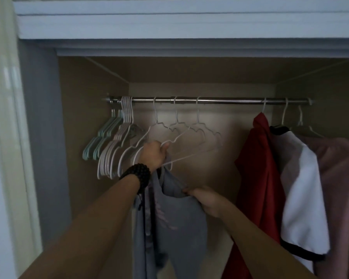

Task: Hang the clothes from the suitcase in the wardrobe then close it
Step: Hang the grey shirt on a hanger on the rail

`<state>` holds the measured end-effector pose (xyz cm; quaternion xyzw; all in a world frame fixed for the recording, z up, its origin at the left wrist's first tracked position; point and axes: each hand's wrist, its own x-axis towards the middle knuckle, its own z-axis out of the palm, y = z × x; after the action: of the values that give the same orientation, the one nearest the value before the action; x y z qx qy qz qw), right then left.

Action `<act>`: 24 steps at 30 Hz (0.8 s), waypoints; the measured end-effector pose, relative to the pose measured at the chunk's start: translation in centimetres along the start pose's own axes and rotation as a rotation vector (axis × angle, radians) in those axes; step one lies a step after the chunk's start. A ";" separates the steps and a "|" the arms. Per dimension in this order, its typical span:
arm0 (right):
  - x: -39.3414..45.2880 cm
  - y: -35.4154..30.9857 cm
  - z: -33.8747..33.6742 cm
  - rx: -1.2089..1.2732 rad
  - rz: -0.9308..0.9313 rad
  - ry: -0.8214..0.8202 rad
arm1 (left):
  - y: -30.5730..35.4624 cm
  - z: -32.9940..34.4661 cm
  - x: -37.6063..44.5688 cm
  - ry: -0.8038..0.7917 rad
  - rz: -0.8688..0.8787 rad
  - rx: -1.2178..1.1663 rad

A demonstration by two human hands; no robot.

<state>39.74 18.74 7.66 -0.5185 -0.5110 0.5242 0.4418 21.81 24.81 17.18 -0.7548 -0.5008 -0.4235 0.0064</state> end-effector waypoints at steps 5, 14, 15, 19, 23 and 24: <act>0.8 -2.1 -2.9 0.168 -0.103 0.170 | 0.0 -1.8 1.4 0.079 0.129 -0.218; 1.1 -6.8 -1.4 0.239 -0.161 0.107 | -1.4 -3.2 2.3 0.120 0.067 -0.625; 1.0 -7.0 -1.4 0.281 -0.194 0.088 | -1.5 -3.4 2.0 0.080 0.073 -0.642; 0.7 -6.6 -1.5 0.373 -0.314 0.084 | -3.5 -3.3 -1.2 -0.053 0.088 -0.665; 0.9 -5.7 -1.3 0.367 -0.397 0.247 | -4.4 -3.6 -3.5 -0.112 0.082 -0.552; 0.9 -5.6 -1.2 0.365 -0.423 0.269 | -4.6 -3.9 -3.9 -0.145 0.075 -0.484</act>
<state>40.54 20.20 13.24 -0.3773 -0.4419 0.4304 0.6907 15.29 22.52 15.26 -0.7807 -0.3557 -0.4753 -0.1950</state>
